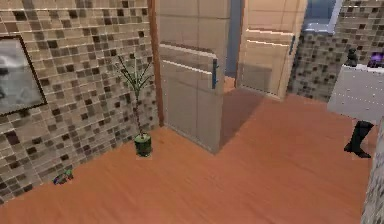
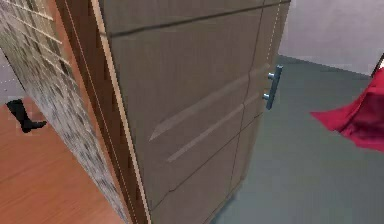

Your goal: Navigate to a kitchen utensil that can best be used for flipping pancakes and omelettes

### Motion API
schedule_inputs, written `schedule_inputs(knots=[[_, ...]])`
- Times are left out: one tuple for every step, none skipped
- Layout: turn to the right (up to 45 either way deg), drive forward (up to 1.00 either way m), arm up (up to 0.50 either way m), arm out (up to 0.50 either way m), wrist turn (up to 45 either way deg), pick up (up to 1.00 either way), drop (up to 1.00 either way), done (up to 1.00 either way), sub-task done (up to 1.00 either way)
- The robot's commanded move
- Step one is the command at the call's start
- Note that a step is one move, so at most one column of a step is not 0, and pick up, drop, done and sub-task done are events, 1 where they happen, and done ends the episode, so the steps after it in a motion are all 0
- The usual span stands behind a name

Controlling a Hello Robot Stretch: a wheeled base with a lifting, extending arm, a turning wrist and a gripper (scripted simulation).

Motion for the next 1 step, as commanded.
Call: schedule_inputs(knots=[[21.0,0.0,0.0,0.0,0.0,0.0,0.0,0.0,0.0]])
